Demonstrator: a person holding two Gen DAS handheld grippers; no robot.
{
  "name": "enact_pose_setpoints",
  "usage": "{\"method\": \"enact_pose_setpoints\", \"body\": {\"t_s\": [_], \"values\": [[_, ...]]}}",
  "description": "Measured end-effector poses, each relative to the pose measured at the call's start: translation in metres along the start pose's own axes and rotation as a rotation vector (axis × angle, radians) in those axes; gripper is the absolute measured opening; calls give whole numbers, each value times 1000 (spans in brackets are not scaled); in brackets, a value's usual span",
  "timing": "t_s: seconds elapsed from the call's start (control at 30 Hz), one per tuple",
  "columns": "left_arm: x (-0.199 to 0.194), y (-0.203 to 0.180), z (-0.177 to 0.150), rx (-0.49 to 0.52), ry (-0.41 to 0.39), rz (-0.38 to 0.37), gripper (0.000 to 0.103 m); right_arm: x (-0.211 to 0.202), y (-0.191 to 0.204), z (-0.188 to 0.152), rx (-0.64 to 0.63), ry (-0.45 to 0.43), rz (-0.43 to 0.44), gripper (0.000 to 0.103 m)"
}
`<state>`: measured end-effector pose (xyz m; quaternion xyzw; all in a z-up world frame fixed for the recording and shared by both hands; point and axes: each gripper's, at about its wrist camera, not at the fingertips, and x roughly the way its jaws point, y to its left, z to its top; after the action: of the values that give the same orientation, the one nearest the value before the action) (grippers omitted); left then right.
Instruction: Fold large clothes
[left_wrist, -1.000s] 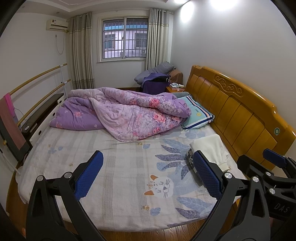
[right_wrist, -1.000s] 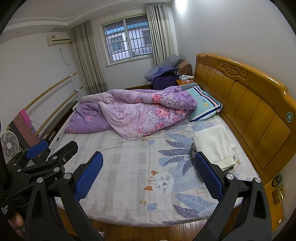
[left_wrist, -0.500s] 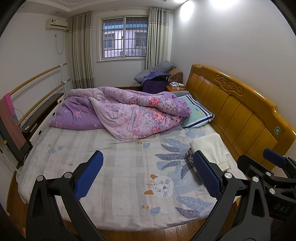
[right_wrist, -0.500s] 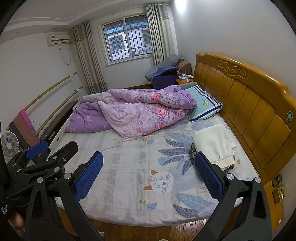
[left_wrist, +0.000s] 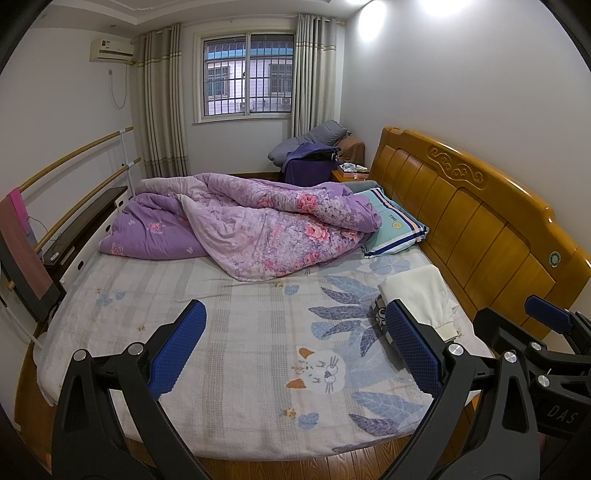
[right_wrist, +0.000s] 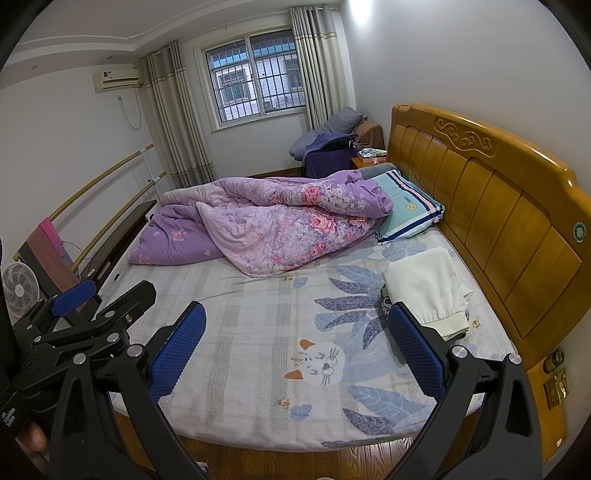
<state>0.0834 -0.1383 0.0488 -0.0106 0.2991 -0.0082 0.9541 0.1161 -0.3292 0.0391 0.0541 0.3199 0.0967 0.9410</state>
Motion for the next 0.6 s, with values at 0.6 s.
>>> {"method": "enact_pose_setpoints", "body": {"t_s": [0.6], "values": [[16,-5,-6,-27,13,4,98,7,-12,-4,-11,12,20,95]]}}
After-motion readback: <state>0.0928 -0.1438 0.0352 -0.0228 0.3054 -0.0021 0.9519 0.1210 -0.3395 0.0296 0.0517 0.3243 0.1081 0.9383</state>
